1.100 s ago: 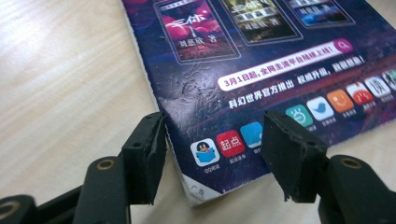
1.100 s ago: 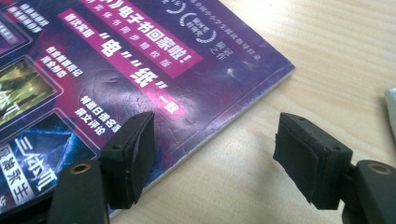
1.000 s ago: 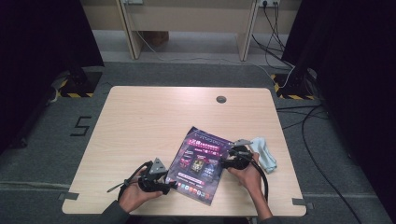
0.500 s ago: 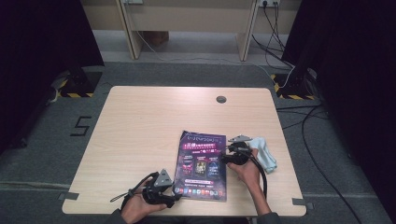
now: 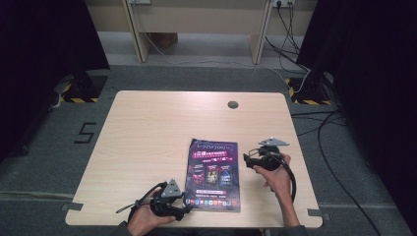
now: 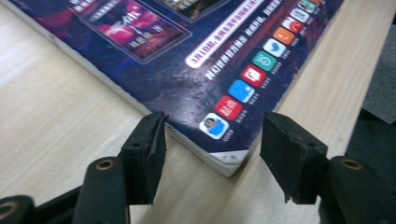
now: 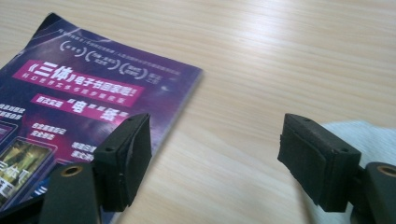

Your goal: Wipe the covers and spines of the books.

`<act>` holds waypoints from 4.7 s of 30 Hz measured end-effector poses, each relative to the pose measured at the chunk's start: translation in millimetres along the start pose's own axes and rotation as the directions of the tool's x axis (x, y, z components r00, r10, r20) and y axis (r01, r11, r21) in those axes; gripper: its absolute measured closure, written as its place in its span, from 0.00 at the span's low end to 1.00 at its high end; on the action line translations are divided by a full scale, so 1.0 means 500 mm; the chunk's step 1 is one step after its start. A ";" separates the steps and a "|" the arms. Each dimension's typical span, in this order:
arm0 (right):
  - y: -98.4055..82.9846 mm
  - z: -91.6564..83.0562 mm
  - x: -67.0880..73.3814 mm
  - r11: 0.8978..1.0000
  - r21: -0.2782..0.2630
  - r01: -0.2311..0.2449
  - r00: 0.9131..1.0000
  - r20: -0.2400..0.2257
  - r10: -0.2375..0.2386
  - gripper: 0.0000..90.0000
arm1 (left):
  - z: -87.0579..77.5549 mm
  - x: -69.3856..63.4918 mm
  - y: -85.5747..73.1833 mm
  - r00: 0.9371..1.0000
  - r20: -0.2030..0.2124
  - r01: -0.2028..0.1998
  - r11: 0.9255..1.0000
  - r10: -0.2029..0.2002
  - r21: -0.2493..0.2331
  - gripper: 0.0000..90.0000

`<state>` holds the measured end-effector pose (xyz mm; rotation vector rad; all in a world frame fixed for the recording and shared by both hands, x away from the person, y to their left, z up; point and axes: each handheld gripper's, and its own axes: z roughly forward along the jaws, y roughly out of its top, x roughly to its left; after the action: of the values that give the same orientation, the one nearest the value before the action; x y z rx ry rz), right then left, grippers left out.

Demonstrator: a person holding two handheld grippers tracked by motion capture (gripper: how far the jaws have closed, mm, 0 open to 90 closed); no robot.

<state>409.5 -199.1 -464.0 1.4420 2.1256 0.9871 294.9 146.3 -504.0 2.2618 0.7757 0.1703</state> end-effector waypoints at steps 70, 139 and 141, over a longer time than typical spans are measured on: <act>0.016 -0.050 -0.061 0.999 -0.016 0.042 0.999 -0.008 -0.042 0.87 | 0.056 0.044 0.038 0.987 -0.050 0.144 0.984 -0.150 -0.104 0.30; 0.030 0.127 0.062 0.981 0.071 0.182 0.980 0.070 -0.187 0.74 | 0.050 -0.013 0.024 0.996 -0.020 0.086 0.993 -0.087 -0.086 0.30; 0.028 0.127 0.072 0.975 0.071 0.209 0.974 0.076 -0.214 0.75 | 0.049 -0.011 0.025 0.996 -0.014 0.083 0.993 -0.084 -0.080 0.30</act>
<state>446.0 -141.5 -494.3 1.2292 2.2111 0.7738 304.6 121.5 -513.0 2.1521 0.8561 0.1782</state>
